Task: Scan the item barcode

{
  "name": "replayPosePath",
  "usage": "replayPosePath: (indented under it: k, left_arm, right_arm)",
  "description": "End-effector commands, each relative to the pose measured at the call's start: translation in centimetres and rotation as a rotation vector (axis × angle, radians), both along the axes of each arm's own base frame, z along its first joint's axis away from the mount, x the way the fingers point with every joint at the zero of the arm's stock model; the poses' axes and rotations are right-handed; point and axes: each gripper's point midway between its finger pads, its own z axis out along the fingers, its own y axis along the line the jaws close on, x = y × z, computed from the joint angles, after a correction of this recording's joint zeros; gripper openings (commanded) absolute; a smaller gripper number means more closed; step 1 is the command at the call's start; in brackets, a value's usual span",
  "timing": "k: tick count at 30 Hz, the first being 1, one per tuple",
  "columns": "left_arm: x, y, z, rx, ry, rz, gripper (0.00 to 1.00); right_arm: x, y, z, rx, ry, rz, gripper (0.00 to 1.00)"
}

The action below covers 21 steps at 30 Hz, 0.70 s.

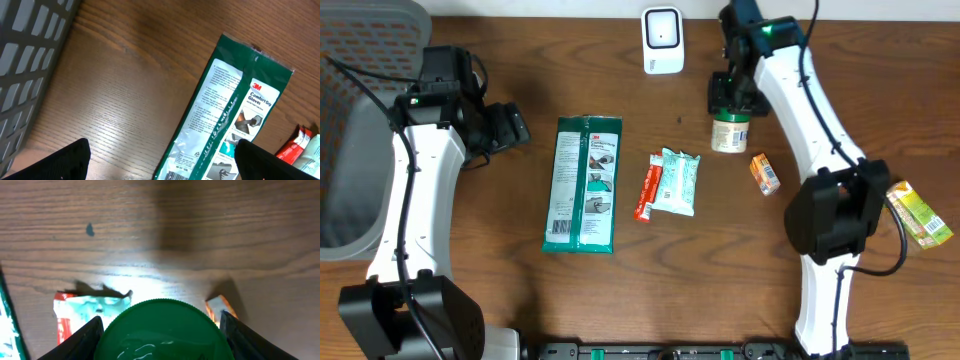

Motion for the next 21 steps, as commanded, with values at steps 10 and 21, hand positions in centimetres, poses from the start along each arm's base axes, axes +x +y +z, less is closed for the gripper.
replayPosePath:
  k: [10, 21]
  left_arm:
    - [0.0, 0.2, -0.1, 0.003, 0.005, -0.001, 0.92]
    - [0.0, 0.2, -0.1, 0.003, 0.005, -0.001, 0.92]
  right_arm:
    - [-2.6, 2.1, 7.7, -0.142, -0.206, -0.019, 0.36]
    - [-4.8, 1.9, 10.7, -0.172, -0.254, -0.04, 0.36]
